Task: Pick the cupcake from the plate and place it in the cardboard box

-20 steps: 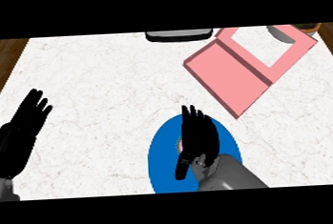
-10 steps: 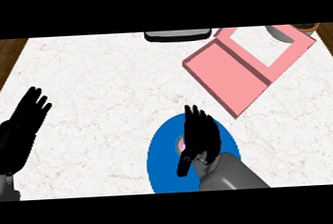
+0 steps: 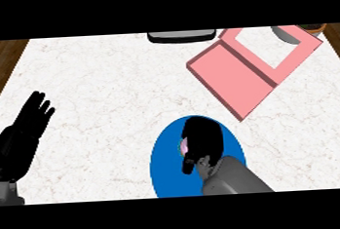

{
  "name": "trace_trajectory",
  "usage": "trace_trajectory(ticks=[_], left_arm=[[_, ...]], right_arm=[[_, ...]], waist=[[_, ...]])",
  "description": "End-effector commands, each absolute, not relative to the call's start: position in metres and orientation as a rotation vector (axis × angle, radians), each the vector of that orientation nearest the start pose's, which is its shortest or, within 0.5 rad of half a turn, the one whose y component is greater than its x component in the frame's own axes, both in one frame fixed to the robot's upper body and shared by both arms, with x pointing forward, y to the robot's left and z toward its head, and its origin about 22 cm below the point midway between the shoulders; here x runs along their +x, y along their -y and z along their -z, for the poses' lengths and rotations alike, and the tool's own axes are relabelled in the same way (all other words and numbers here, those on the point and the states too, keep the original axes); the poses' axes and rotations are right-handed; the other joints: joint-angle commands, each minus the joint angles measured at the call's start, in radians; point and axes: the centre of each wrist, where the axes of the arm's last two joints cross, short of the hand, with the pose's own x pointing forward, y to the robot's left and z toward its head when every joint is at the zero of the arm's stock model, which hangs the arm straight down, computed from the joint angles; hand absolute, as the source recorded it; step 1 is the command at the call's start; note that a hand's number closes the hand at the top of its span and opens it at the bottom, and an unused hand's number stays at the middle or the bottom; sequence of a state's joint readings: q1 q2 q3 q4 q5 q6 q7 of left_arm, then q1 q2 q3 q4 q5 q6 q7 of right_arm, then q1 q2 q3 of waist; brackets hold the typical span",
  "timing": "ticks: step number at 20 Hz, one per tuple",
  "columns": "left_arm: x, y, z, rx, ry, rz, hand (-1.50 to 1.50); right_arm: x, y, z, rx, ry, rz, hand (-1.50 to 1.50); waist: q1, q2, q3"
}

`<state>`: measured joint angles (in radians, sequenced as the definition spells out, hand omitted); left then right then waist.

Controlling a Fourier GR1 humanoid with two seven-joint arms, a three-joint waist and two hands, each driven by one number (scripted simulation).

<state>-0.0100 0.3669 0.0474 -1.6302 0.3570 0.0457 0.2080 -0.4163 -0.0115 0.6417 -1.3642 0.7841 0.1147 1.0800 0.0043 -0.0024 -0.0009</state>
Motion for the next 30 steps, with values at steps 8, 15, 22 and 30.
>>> trace_trajectory(ticks=[8, 15, 22, 30], left_arm=[[0.253, -0.303, -0.047, 0.024, 1.461, -0.008, 0.0], [0.262, -0.316, -0.06, 0.011, 1.476, 0.012, 0.0], [0.252, -0.316, -0.05, 0.034, 1.444, -0.012, 0.0], [0.248, -0.321, -0.052, 0.059, 1.427, -0.036, 0.0]], right_arm=[[0.344, 0.009, -0.066, -0.739, 1.011, -1.276, 1.5], [0.357, -0.002, -0.059, -0.867, 1.081, -1.236, 1.5], [0.338, -0.04, -0.117, -0.915, 1.293, -1.209, 1.5], [0.323, -0.066, -0.202, -1.113, 1.521, -0.927, 1.5]], waist=[[0.062, 0.016, 0.001], [0.058, 0.014, 0.001], [0.037, 0.004, 0.0], [-0.007, -0.006, 0.001]])
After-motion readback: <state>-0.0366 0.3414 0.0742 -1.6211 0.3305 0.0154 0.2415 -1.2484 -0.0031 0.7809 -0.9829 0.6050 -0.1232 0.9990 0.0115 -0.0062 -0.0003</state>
